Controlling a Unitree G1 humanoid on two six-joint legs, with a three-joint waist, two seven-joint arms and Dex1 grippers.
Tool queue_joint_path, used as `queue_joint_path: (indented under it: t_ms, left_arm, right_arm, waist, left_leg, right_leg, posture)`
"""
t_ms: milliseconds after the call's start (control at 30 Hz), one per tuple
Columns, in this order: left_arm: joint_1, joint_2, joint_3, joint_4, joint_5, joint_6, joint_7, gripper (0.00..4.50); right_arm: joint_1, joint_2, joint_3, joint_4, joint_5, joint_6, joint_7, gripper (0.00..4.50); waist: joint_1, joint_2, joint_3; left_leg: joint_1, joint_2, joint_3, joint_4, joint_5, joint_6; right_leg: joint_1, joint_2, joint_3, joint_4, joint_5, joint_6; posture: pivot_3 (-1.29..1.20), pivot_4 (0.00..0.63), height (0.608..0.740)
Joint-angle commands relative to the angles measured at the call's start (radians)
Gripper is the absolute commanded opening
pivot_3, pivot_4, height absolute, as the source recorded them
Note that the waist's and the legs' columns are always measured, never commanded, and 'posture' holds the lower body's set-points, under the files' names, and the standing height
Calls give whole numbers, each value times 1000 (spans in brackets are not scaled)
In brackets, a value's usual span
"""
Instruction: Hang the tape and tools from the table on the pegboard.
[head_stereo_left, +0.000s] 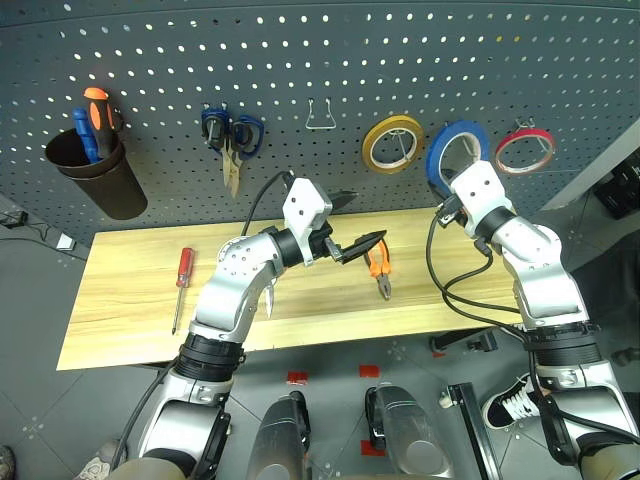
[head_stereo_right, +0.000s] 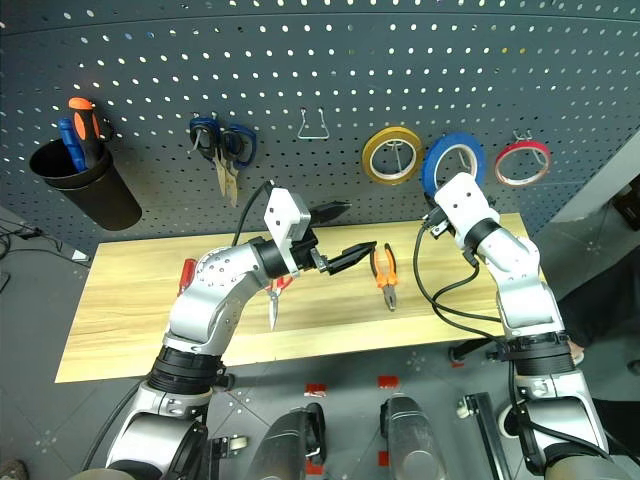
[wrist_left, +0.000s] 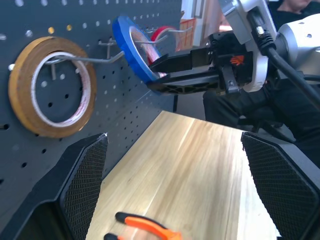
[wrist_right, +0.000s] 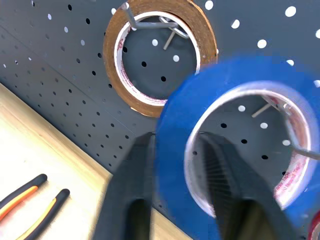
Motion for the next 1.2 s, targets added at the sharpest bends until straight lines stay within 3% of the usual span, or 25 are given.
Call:
queue_joint_path:
  t_ms: [33, 167, 200, 367, 567, 833, 1200]
  left_arm:
    - [24, 37, 24, -10, 3, -16, -3, 4500]
    - [70, 124, 34, -17, 10, -7, -38, 4500]
    - [82, 151, 42, -15, 8, -4, -49, 4500]
    - [147, 312, 58, 19, 13, 10, -144, 4500]
    - [172, 482, 71, 185, 29, -27, -290, 4500]
    - [121, 526, 63, 299, 44, -56, -367, 4500]
    - [112, 519, 60, 277, 52, -47, -374, 4500]
  right_arm:
    - [61, 8, -19, -114, 20, 19, -15, 2965]
    - [171, 76, -39, -307, 74, 224, -47, 4283]
    - [195, 103, -39, -364, 89, 308, -64, 4440]
    - [243, 252, 16, -559, 132, 748, -150, 4440]
    - [157, 463, 79, -457, 126, 990, -288, 4440]
    - [14, 599, 61, -93, 71, 841, -464, 4440]
    - [-100, 577, 66, 251, 39, 615, -507, 4440]
  waist:
    - [1, 0, 0]
    - [-1, 1, 1]
    - [-2, 1, 1]
    - [-2, 4, 7]
    - [-1, 5, 13]
    - [5, 4, 21]
    - [-1, 4, 23]
  left_leg:
    - [0, 0, 0, 0, 0, 0]
    - [0, 1, 0, -1, 0, -1]
    - [0, 1, 0, -1, 0, -1]
    - [0, 2, 0, -1, 0, -1]
    - [-1, 2, 1, -2, -1, 1]
    - [-17, 1, 2, -2, 0, -1]
    - [-23, 2, 3, -1, -1, 2]
  right_leg:
    - [0, 0, 0, 0, 0, 0]
    - [0, 0, -1, 0, 0, 0]
    - [-1, 0, 0, 0, 0, 0]
    - [-2, 0, 0, 2, 0, 0]
    - [-7, -1, 1, 4, -1, -2]
    - [-22, -2, 0, 4, -1, -3]
    - [-29, -1, 1, 5, -1, -4]
  posture:
    - [-258, 310, 740]
    - [-254, 322, 740]
    - [-254, 322, 740]
    - [-258, 349, 740]
    - [-249, 364, 740]
    - [-236, 376, 740]
    - [-191, 382, 740]
